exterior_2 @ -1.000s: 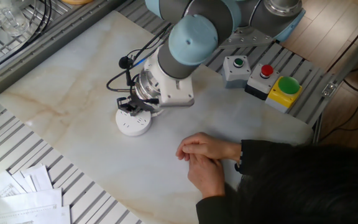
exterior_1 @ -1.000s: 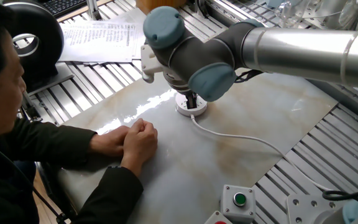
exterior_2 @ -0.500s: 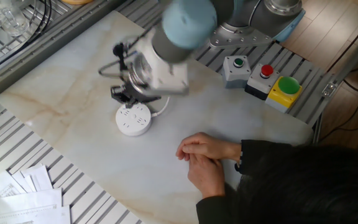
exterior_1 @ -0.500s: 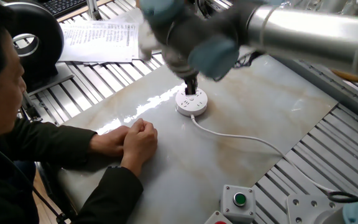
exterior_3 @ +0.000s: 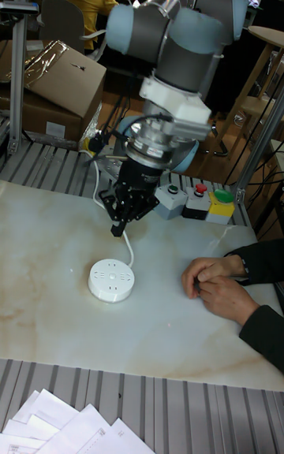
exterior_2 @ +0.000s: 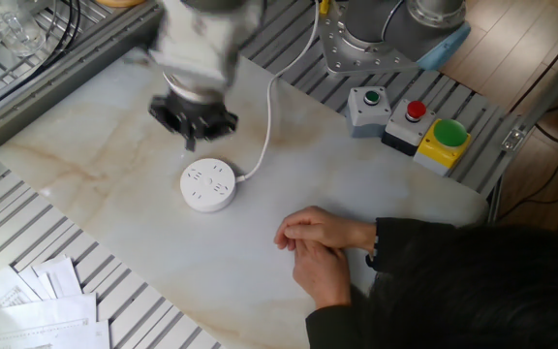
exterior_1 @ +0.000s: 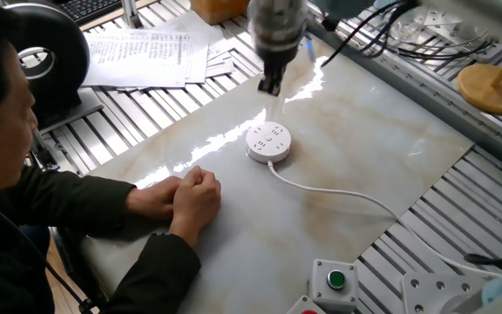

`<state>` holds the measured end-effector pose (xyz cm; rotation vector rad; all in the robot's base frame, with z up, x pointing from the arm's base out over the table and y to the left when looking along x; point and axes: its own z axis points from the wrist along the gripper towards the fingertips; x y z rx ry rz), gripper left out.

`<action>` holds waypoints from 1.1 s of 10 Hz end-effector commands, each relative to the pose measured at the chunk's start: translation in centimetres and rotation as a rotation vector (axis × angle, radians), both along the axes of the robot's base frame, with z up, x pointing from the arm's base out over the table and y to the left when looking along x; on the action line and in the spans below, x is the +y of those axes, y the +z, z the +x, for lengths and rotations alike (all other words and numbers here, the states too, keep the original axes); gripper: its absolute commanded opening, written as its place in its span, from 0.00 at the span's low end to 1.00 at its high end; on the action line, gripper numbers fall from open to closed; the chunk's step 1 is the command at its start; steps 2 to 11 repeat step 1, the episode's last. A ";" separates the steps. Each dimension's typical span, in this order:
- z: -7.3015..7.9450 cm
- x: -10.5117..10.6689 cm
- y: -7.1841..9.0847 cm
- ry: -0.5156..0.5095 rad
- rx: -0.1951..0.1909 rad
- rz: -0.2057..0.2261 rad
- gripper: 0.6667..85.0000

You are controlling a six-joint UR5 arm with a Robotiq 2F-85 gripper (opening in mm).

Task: Turn off the power strip by pressing the button

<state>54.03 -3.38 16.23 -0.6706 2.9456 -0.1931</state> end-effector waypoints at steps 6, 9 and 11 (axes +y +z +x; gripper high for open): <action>0.5 -1.0 1.7 -0.050 -0.047 0.075 0.00; 0.5 -1.0 1.7 -0.050 -0.047 0.075 0.00; 0.5 -1.0 1.7 -0.050 -0.047 0.075 0.00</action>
